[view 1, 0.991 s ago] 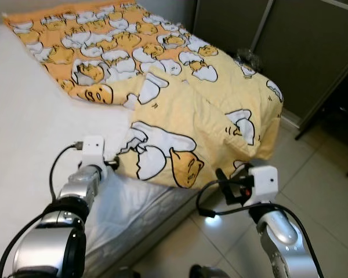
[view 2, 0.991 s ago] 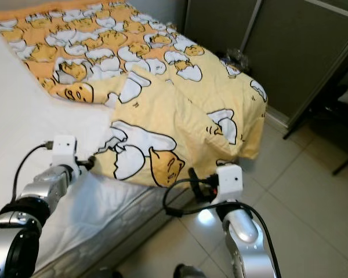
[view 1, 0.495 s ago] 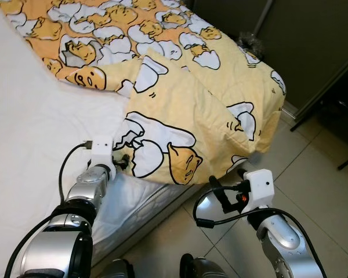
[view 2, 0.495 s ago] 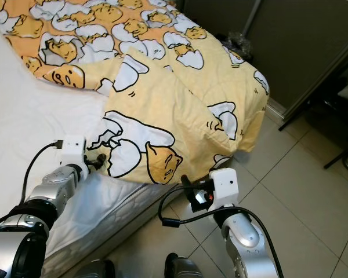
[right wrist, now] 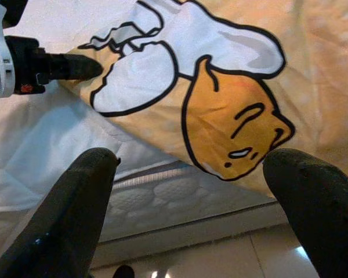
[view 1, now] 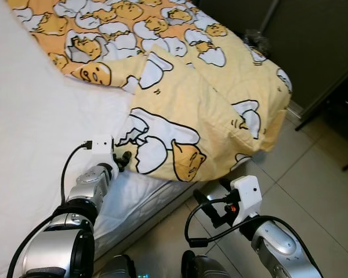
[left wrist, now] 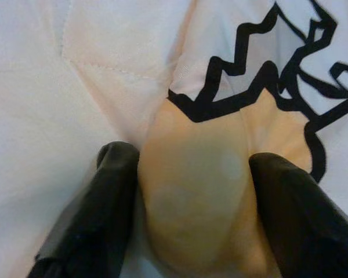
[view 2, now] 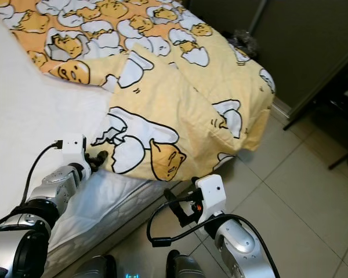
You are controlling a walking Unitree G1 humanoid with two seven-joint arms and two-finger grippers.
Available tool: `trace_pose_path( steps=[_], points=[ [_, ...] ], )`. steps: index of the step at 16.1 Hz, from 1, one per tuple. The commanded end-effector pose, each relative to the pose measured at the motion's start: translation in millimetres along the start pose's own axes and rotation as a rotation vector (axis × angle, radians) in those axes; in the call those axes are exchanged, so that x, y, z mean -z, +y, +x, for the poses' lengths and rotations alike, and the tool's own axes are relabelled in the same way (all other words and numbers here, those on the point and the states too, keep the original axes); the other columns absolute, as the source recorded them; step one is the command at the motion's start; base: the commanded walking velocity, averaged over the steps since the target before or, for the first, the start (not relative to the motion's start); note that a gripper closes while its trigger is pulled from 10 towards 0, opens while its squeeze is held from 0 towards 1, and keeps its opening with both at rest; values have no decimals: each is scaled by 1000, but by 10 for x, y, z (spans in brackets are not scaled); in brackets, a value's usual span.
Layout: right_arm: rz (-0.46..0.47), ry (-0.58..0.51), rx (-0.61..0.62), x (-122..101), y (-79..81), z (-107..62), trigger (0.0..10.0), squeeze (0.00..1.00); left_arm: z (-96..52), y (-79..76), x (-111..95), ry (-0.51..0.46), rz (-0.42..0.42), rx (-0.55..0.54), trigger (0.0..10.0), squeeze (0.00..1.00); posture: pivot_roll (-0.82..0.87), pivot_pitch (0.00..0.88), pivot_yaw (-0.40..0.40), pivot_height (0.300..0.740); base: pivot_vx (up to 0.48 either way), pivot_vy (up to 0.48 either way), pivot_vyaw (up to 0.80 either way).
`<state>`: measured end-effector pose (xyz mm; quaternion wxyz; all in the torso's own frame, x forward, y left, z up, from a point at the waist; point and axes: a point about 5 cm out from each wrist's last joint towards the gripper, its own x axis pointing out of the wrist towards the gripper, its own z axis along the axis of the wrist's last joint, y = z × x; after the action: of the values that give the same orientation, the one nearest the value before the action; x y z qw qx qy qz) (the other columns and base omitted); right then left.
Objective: Clean up the room
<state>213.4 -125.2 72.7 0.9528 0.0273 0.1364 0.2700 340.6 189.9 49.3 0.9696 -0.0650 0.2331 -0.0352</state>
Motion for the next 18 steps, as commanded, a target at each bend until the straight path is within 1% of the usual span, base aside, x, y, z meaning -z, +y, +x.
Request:
trace_pose_path(
  steps=[1, 2, 3, 4, 6, 7, 8, 9, 10, 11, 12, 13, 14, 15, 16, 17, 18],
  points=[
    [8, 12, -3, 9, -30, -14, 10000, 12, 13, -229, 220, 83, -37, 106, 0, 0, -125, 197, -122, 740, 0, 0, 0],
    [12, 16, -10, 7, -28, 2, 10000, 8, 17, -277, 213, 79, -59, 150, 0, 0, -119, 194, -122, 740, 0, 0, 0],
    [18, 15, -8, 8, -38, 10, 10000, 12, 17, -303, 228, 86, -74, 167, 0, 0, -116, 190, -123, 740, 0, 0, 0],
    [27, 11, -5, -3, -46, 20, 10000, 12, 13, -341, 254, 92, -70, 198, 0, 0, -118, 188, -124, 740, 0, 0, 0],
    [27, 10, -9, -13, -46, 31, 10000, 12, 6, -399, 285, 93, -31, 245, 0, 0, -116, 179, -124, 740, 0, 0, 0],
    [18, 10, -1, -12, -77, 57, 10000, 16, 1, -425, 275, 72, 18, 276, 0, 0, -99, 150, -113, 740, 0, 0, 0],
    [13, 10, 6, -12, -92, 66, 10000, 16, 1, -430, 272, 68, 23, 281, 0, 0, -99, 150, -113, 740, 0, 0, 0],
    [10, 5, 11, -20, -112, 90, 10000, 16, 0, -428, 267, 63, 24, 284, 0, 0, -88, 126, -103, 740, 0, 0, 0],
    [12, -7, 20, -35, -151, 135, 10000, 12, -2, -433, 270, 60, 43, 291, 0, 0, -79, 94, -85, 740, 0, 0, 0],
    [14, -35, 32, -93, -201, 200, 10000, 12, -8, -446, 278, 58, 78, 313, 0, 0, -84, 45, -55, 740, 0, 0, 0],
    [7, -52, 44, -135, -248, 236, 10000, 12, -13, -461, 290, 57, 106, 331, 0, 0, -94, 16, -42, 740, 0, 0, 0],
    [7, -69, 72, -178, -297, 251, 10000, 12, -26, -455, 299, 50, 134, 355, 0, 0, -106, 0, -34, 740, 0, 0, 0],
    [10, -77, 83, -197, -320, 255, 10000, 16, -31, -449, 300, 45, 141, 363, 0, 0, -108, 0, -33, 740, 0, 0, 0],
    [20, -94, 96, -234, -357, 249, 10000, 16, -41, -448, 282, 23, 176, 391, 0, 0, -109, 0, -28, 740, 0, 0, 0],
    [31, -107, 100, -263, -390, 211, 10000, 16, -47, -444, 243, -2, 175, 417, 0, 0, -109, 0, -26, 740, 0, 0, 0],
    [27, -104, 102, -261, -449, 136, 10000, 16, -51, -456, 207, -24, 198, 446, 0, 0, -108, 0, -26, 740, 0, 0, 0],
    [12, -86, 109, -239, -541, 17, 10000, 16, -56, -487, 178, -36, 221, 495, 0, 0, -133, 0, -19, 740, 0, 0, 0]
  ],
)
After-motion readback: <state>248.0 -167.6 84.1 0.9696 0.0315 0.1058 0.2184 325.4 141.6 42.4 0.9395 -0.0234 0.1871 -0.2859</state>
